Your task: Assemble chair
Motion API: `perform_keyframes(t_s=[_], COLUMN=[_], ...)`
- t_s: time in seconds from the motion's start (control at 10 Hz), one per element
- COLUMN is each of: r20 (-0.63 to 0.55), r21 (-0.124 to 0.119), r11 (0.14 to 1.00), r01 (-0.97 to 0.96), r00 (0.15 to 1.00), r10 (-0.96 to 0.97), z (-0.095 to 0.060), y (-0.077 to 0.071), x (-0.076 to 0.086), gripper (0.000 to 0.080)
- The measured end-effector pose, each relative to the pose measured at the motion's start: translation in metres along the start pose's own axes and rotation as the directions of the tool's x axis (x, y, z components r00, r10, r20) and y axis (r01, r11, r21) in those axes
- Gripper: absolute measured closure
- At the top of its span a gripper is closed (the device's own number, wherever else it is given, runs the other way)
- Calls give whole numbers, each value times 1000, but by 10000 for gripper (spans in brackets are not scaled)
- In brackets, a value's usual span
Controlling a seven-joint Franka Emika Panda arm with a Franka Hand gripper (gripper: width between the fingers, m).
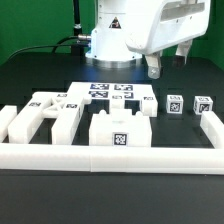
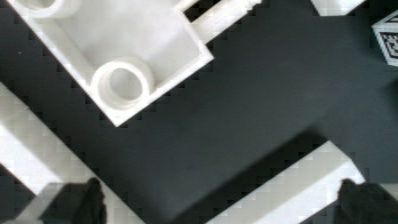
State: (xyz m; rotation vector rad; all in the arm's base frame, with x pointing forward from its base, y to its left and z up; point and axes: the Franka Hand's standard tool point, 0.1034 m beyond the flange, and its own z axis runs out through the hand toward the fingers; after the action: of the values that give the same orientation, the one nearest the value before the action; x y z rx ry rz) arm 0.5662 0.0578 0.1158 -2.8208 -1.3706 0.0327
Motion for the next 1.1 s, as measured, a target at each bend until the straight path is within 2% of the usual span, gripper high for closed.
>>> perform_keyframes(t_s=[0.9,1.0,1.1], r20=[0,1,1], r21=[1,-1,-7], r11=[1000,1000,999], r01=[-13,-26,-33], r00=[1000,1000,999], r10=[13,26,33], z=[1,1,5], y=[0,2,11], x=[0,-2,-10], gripper=[150,150,150])
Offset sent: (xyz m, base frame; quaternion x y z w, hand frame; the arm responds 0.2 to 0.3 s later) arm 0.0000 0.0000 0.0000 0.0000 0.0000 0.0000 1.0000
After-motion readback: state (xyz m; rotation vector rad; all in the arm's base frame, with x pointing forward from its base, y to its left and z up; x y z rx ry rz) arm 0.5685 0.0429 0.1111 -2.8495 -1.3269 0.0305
